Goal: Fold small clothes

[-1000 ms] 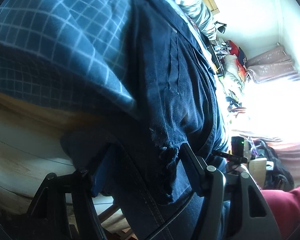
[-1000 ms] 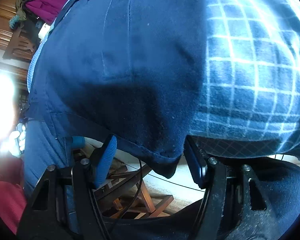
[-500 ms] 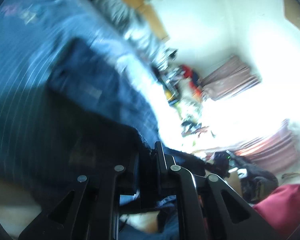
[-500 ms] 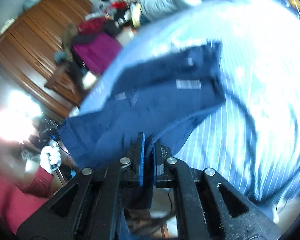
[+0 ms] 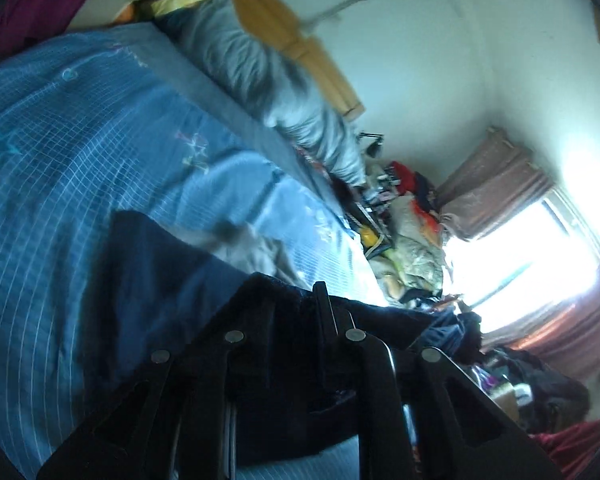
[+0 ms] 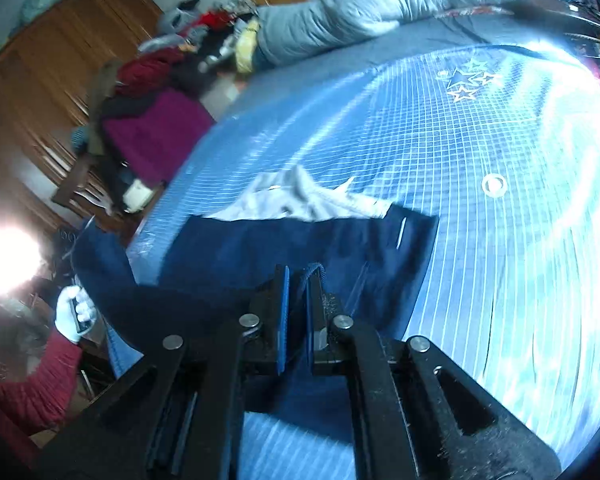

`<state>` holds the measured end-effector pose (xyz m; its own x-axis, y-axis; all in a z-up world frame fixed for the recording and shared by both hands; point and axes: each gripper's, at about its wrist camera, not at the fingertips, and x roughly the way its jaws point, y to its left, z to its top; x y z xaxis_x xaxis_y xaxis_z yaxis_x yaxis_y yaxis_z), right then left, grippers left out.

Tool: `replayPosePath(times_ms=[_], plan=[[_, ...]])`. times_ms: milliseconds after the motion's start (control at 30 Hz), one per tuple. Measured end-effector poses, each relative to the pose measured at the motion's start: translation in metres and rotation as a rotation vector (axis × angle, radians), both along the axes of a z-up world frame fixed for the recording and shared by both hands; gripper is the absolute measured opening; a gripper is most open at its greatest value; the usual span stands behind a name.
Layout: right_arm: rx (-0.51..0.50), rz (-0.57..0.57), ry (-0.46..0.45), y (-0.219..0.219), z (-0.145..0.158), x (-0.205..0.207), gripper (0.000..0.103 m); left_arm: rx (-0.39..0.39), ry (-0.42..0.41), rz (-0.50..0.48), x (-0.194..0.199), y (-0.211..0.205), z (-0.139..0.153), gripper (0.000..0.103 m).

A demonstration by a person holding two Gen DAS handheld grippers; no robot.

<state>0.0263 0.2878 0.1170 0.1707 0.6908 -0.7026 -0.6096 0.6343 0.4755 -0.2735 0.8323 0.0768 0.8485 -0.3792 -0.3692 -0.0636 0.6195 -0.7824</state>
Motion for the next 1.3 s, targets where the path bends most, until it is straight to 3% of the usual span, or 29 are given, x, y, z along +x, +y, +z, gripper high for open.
replayPosePath(times_ms=[67,133,167,200,267,333,400,533,633,700,867,967,1033,1067,1100,1167,1300], plan=[[-0.052,0.003,0.037,0.012,-0.029,0.033,0.01,0.031,0.087,0.028,0.046,0.014,-0.032,0.023],[-0.166,-0.022,0.073,0.022,-0.066,0.058,0.018,0.04,0.222,0.058,0.077,0.024,-0.075,0.048],[-0.254,-0.057,0.04,0.026,-0.078,0.064,0.035,0.064,0.33,0.073,0.093,0.029,-0.1,0.051],[-0.298,-0.071,0.026,0.028,-0.088,0.065,0.046,0.085,0.415,0.078,0.104,0.031,-0.12,0.049],[-0.251,-0.062,0.045,0.03,-0.097,0.065,0.051,0.089,0.366,0.103,0.108,0.034,-0.118,0.052],[-0.272,-0.052,0.005,0.035,-0.1,0.061,0.057,0.108,0.326,0.101,0.107,0.033,-0.104,0.057],[-0.309,-0.049,-0.04,0.043,-0.103,0.062,0.057,0.153,0.286,0.105,0.101,0.028,-0.087,0.067],[-0.296,-0.024,-0.026,0.057,-0.11,0.068,0.056,0.224,0.255,0.105,0.079,0.017,-0.062,0.069],[-0.317,-0.002,-0.027,0.072,-0.119,0.075,0.043,0.265,0.253,0.132,0.064,0.017,-0.051,0.07],[-0.331,-0.025,-0.051,0.067,-0.116,0.077,0.009,0.257,0.255,0.143,0.051,0.017,-0.052,0.071],[-0.312,-0.07,-0.061,0.035,-0.106,0.08,0.008,0.251,0.271,0.124,0.04,0.013,-0.063,0.071],[-0.341,-0.077,-0.038,0.037,-0.117,0.085,0.009,0.236,0.278,0.116,0.033,0.005,-0.069,0.071],[-0.35,-0.087,-0.089,0.042,-0.11,0.079,0.014,0.226,0.28,0.123,0.025,-0.003,-0.071,0.071],[-0.362,-0.114,-0.116,0.042,-0.103,0.075,0.019,0.21,0.268,0.125,0.017,-0.008,-0.07,0.071],[-0.368,-0.134,-0.141,0.04,-0.094,0.07,0.035,0.197,0.255,0.125,0.01,-0.014,-0.069,0.071],[-0.325,-0.163,-0.203,0.034,-0.071,0.046,0.048,0.207,0.234,0.113,-0.012,-0.035,-0.064,0.071],[-0.201,-0.042,-0.202,0.035,-0.054,-0.033,0.048,0.164,0.212,0.047,-0.042,-0.065,-0.079,0.072]])
